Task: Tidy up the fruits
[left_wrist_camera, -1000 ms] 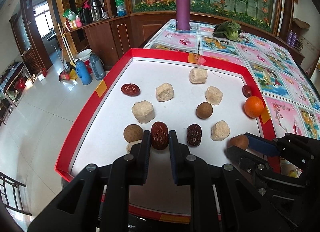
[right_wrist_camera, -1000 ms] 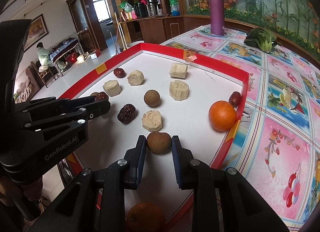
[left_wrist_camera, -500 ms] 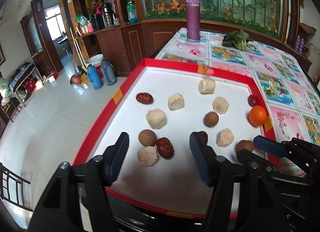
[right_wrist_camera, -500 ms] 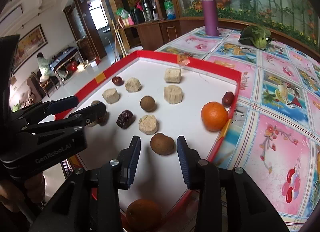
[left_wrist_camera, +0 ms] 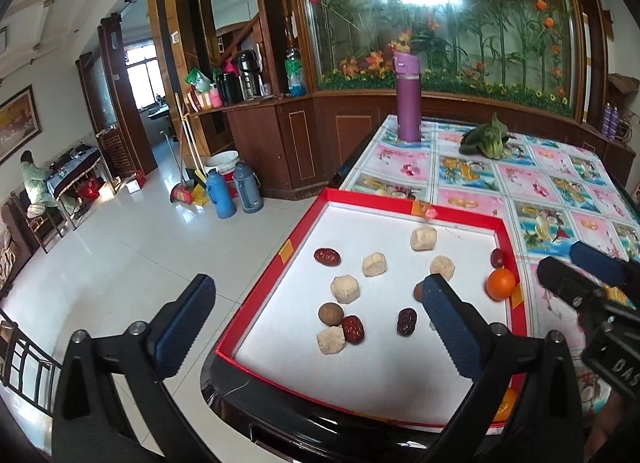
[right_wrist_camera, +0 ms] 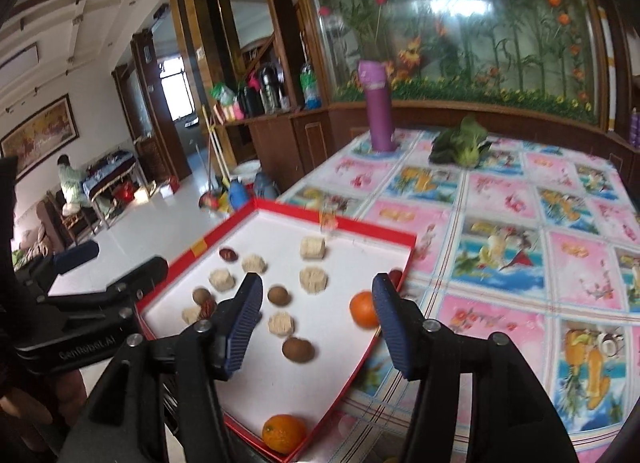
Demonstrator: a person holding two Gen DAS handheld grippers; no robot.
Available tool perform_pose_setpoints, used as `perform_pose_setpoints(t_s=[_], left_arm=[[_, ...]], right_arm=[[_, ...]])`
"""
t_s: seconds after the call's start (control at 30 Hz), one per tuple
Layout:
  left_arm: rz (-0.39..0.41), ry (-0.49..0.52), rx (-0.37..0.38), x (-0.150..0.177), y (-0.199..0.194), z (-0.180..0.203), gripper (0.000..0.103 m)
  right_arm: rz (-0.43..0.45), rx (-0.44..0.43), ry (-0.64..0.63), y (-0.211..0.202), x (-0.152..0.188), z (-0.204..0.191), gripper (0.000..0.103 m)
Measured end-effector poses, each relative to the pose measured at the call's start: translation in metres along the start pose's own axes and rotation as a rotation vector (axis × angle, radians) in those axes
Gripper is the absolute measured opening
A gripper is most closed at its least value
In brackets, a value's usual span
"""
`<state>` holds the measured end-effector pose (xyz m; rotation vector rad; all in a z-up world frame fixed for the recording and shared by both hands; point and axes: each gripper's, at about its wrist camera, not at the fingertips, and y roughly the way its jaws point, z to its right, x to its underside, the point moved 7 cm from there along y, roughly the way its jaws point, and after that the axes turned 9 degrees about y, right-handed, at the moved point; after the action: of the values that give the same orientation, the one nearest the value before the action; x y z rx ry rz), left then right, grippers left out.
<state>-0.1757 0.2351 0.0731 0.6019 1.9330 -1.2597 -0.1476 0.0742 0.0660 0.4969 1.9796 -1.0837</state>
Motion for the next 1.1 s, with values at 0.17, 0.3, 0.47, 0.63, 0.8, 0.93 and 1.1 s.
perform_pose_setpoints(t_s=[0.17,0.3,0.47,0.63,0.8,0.93,1.1], left_arm=[[-0.005,-0.017,-0.011,-0.004,-0.011,-0.003,0.103],[0.017,-0.024,-0.026,-0.007,-0.023,-0.005,0.103],[0.034,-0.041,-0.047,-0.007,-0.039,-0.010,0.103],[0.061,-0.052,-0.051,-0.007,-0.057,-0.013,0.103],[0.084,-0.053,-0.056,-0.009,-0.072,-0.013,0.103],[0.100,-0.053,-0.058,-0.009,-0.083,-0.011,0.103],[0.111,-0.049,-0.067,-0.009,-0.093,-0.008,0.103]], right_arm=[[0.071,0.012,-0.007,-0.024,-0.015,-0.008,0.074],[0.114,0.027,-0.035,-0.035,-0.018,-0.016,0.078],[0.150,0.043,-0.048,-0.047,-0.020,-0.019,0.080],[0.171,0.038,-0.041,-0.060,-0.020,-0.018,0.080],[0.193,0.034,-0.041,-0.070,-0.018,-0.019,0.080],[0.212,0.030,-0.037,-0.077,-0.019,-0.018,0.080],[0.233,0.023,-0.026,-0.088,-0.019,-0.016,0.081]])
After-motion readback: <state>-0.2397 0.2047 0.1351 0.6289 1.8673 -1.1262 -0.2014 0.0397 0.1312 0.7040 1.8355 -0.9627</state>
